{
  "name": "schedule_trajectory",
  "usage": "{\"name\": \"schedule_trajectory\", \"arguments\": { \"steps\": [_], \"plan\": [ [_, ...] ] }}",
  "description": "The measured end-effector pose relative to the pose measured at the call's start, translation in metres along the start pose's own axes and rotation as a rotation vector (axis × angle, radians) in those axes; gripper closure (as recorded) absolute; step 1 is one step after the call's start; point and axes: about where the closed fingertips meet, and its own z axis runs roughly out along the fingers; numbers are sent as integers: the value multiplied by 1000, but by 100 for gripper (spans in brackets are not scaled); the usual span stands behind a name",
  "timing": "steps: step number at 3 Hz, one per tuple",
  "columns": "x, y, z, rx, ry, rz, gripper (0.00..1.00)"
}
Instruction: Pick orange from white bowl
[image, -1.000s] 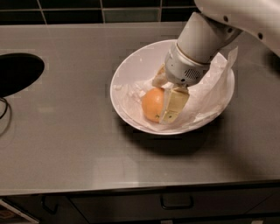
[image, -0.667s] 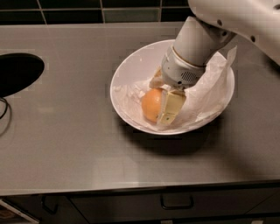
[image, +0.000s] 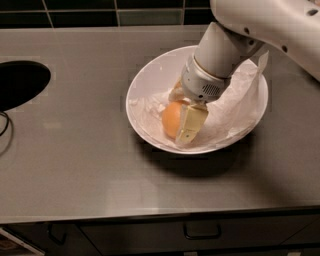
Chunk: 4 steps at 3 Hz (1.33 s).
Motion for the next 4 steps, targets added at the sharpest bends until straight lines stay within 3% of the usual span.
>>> {"name": "schedule_trajectory", "arguments": {
  "steps": [3, 4],
  "plan": [
    [9, -6, 10, 128, 21, 24, 28],
    [9, -7, 11, 128, 22, 24, 29]
  ]
}}
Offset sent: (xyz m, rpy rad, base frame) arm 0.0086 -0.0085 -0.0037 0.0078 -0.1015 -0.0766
